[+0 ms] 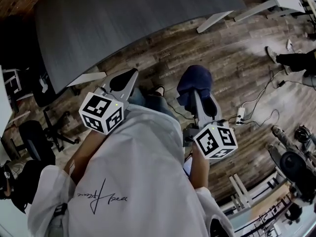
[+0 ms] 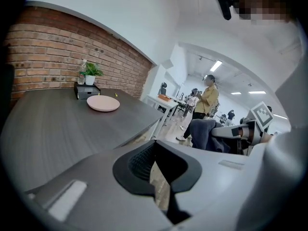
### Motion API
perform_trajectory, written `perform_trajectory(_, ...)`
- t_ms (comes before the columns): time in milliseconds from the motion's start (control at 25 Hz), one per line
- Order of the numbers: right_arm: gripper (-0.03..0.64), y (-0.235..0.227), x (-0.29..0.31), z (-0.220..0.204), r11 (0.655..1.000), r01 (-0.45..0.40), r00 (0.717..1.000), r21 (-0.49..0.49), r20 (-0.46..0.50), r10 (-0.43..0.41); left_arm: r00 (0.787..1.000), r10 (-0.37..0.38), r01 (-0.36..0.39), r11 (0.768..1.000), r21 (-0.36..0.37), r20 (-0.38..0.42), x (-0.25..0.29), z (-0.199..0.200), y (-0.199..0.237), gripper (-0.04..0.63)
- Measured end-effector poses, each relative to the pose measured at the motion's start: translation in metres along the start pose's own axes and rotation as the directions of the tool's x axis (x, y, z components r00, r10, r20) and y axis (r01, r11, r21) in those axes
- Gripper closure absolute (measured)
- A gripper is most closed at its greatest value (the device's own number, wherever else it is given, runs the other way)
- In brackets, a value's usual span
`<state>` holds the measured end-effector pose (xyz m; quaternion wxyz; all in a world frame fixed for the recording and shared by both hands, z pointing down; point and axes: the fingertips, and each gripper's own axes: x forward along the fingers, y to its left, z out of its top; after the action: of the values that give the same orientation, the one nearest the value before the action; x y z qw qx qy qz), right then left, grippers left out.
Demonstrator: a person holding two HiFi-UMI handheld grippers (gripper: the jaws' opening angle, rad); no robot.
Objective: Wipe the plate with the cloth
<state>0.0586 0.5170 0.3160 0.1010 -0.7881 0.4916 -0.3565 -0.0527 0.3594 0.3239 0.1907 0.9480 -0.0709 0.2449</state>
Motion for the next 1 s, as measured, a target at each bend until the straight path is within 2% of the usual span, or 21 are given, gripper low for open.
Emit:
perform_trajectory(160,0.502,-0.011,0.019,0.016,0.999,-0.024,0.999,-0.038,-0.028,0.022,0.998,0.045,-0.045,0.999,-0.004,0.033,0.015,0.017,0.003,0.588)
perform_trajectory(280,0.502,-0.003,0.035,0.027,0.993,-0.041,0.998,-0.107,-0.042,0.037,0.995,0.082,-0.081,0.997,-0.018,0.062,0.018,0.028,0.016,0.588)
perform_trajectory(400,0.502,0.009,0.06,0.036,0.989,-0.086,0.995,-0.123,-0.068,0.078,0.992,0.104,-0.1,0.994,-0.047,0.072,0.024,0.036,0.033,0.588)
perform_trajectory(800,0.502,0.049,0.155,0.057,0.961,-0.206,0.966,-0.184,-0.194,0.17,0.985,0.14,-0.127,0.985,-0.114,0.106,0.076,0.084,0.111,0.594)
perform_trajectory(1000,0.502,0.075,0.204,0.074,0.939,-0.235,0.956,-0.252,-0.236,0.176,0.977,0.161,-0.139,0.978,-0.154,0.139,0.083,0.109,0.16,0.592)
